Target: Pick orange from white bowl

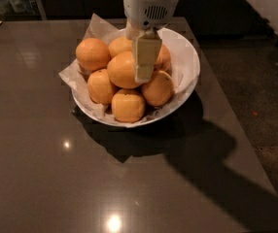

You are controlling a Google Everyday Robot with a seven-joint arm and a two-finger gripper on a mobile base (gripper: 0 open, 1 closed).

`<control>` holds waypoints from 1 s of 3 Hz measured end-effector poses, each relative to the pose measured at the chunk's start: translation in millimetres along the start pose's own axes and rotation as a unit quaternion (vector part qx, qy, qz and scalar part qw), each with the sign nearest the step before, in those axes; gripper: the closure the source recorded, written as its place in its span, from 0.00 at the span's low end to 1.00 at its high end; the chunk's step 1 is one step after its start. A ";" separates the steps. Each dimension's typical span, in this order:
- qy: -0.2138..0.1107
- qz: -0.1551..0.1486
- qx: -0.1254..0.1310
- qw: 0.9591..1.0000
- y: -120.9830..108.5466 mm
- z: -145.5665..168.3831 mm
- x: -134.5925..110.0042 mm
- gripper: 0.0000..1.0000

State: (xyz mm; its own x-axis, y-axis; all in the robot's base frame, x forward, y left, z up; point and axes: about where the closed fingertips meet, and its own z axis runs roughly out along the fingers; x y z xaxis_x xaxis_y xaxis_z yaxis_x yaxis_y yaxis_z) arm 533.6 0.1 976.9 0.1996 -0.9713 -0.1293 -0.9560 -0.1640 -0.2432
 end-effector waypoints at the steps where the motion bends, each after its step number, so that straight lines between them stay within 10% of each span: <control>1: 0.003 -0.004 -0.012 1.000 -0.4 10.7 -4.5 0.29; 3: 0.012 -0.005 -0.044 0.999 -1.3 42.5 -7.3 0.33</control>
Offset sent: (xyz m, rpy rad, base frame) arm -0.0043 0.0058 -0.0428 -0.0899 0.1341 0.0230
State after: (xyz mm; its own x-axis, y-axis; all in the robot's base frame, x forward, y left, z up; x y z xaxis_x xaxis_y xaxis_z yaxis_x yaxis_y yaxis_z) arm 542.5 14.7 937.3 0.2052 -0.9731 -0.1045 -0.9695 -0.1875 -0.1578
